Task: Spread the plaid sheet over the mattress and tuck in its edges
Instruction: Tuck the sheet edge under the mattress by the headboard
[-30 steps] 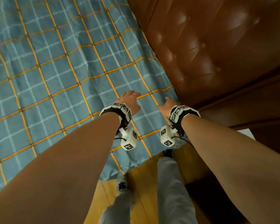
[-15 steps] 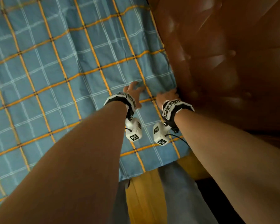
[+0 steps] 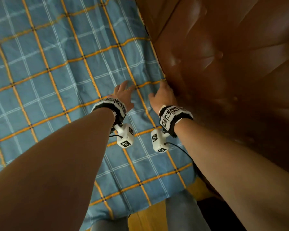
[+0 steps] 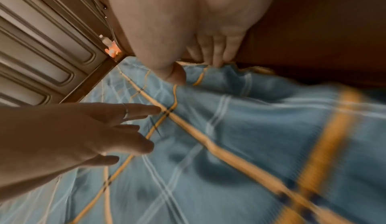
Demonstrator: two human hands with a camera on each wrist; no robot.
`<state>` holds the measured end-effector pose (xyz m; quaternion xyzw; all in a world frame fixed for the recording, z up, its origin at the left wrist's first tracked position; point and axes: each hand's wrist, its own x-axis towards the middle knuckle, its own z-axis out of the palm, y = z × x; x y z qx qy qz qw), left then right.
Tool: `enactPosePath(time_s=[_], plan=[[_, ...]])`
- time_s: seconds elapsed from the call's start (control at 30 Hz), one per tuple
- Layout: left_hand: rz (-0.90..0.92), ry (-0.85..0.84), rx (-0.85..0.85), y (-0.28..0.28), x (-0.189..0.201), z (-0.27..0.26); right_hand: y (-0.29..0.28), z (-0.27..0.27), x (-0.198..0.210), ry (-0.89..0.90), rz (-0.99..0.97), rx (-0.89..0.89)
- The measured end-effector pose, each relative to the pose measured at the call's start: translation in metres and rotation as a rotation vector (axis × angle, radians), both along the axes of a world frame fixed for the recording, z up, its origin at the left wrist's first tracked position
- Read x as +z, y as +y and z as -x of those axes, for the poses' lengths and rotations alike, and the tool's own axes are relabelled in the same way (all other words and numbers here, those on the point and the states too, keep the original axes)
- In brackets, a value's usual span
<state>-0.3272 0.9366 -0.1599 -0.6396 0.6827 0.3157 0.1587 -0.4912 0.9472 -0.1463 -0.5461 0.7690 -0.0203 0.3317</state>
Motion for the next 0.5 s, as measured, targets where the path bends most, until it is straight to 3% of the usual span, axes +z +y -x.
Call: enactPosePath(time_s=[0.13, 0.23, 0.3, 0.4, 0.5], plan=[[-0.037, -0.034, 0.037, -0.024, -0.001, -0.013, -0.035, -0.009, -0.023, -0.023, -0.238, -0.119], [-0.109, -0.038, 0.024, -0.031, -0.016, -0.023, -0.054, -0.001, -0.037, -0.138, -0.457, -0.223], [-0.117, -0.058, 0.012, -0.035, -0.022, -0.022, -0.064, -0.002, -0.042, -0.16, -0.503, -0.244], [-0.122, -0.058, 0.022, -0.043, -0.015, -0.022, -0.067, -0.011, -0.046, -0.119, -0.484, -0.186], [-0.023, -0.039, 0.004, -0.061, 0.003, -0.029, -0.068, -0.022, -0.024, -0.061, -0.245, -0.197]])
